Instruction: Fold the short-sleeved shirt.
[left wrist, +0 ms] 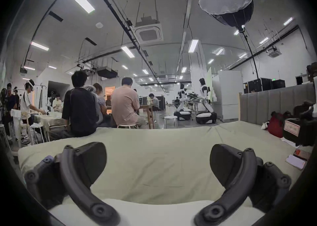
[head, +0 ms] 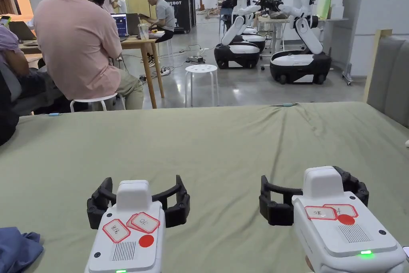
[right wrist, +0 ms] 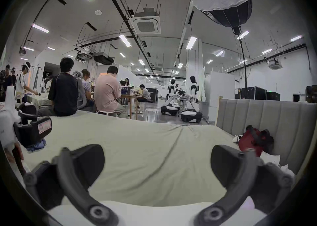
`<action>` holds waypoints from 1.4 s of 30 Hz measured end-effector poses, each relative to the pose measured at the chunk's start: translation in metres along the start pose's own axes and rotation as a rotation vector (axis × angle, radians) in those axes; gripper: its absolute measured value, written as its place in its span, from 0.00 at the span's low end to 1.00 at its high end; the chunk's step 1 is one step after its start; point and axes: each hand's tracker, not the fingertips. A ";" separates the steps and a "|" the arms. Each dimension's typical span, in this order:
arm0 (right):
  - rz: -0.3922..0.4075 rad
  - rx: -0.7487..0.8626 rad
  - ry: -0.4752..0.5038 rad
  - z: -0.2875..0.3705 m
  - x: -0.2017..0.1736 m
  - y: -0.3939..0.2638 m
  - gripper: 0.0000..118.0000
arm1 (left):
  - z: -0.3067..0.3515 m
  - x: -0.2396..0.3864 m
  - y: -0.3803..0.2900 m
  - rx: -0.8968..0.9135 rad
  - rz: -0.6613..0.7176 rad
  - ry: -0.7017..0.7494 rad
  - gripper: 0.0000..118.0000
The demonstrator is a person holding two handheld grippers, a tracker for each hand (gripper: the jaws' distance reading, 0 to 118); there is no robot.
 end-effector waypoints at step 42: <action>0.012 -0.044 -0.075 0.008 -0.003 -0.001 1.00 | 0.010 -0.001 -0.010 -0.030 -0.017 -0.022 1.00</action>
